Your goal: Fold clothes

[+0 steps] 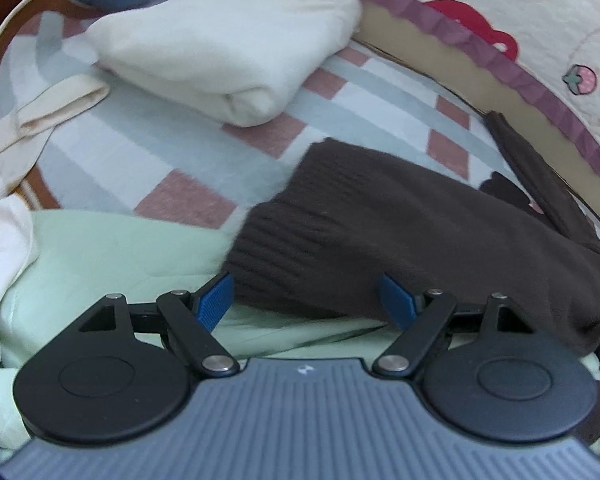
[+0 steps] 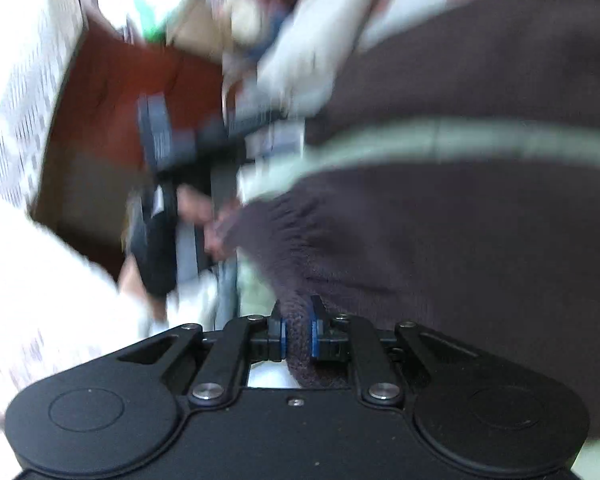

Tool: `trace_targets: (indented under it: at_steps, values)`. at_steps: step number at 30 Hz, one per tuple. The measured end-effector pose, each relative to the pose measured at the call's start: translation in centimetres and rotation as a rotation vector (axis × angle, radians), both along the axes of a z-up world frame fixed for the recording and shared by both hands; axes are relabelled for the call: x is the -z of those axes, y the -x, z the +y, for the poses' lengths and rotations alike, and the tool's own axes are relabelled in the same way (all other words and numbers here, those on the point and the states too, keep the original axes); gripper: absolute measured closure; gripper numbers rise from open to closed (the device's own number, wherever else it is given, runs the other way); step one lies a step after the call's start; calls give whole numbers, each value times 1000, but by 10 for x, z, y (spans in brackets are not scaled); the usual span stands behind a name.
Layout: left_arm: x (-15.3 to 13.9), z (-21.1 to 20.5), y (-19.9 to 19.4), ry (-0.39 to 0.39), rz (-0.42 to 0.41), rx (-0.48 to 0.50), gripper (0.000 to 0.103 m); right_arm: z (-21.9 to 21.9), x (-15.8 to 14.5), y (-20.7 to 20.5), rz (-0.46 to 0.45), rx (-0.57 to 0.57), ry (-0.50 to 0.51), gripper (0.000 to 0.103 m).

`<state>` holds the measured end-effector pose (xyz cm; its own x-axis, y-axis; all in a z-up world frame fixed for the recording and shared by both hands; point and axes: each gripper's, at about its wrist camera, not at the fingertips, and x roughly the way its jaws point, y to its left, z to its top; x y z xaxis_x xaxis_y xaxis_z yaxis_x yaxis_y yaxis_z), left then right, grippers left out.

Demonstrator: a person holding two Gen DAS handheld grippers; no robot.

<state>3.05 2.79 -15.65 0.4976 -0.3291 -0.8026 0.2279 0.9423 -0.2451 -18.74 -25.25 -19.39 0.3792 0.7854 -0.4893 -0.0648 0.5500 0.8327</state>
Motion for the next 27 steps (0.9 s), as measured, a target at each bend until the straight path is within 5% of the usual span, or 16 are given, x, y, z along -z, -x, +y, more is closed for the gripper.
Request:
trace_targets:
  at_steps: [5, 8, 11, 14, 16, 19, 22, 24, 25, 26, 27]
  values:
    - [1, 9, -4, 21, 5, -31, 23, -14, -11, 12, 2, 4, 83, 55]
    - [2, 9, -4, 45, 14, -36, 23, -69, -16, 24, -71, 199, -41, 44]
    - [5, 5, -5, 74, 32, -34, 23, -145, 5, 40, 5, 511, -125, 42]
    - [9, 1, -6, 103, 54, -28, 23, -179, -10, 57, -2, 634, 162, 42]
    - [12, -1, -8, 126, 69, -28, 23, -178, -24, 55, 10, 603, 413, 42]
    - [19, -4, -12, 193, 118, -6, 24, -172, -23, 41, 58, 539, 587, 44]
    - [24, -10, -12, 273, 168, -10, 24, -152, -18, 23, 73, 558, 954, 43]
    - [25, -14, -12, 267, 164, -8, 24, -150, -9, 10, 53, 527, 1065, 44]
    - [25, -16, -13, 264, 163, -8, 24, -155, -3, 5, 72, 493, 1088, 49]
    - [25, -18, -13, 262, 162, -8, 24, -161, 0, 2, 83, 469, 1091, 83]
    - [25, -17, -14, 263, 163, -13, 24, -167, 0, 1, 81, 452, 1090, 91]
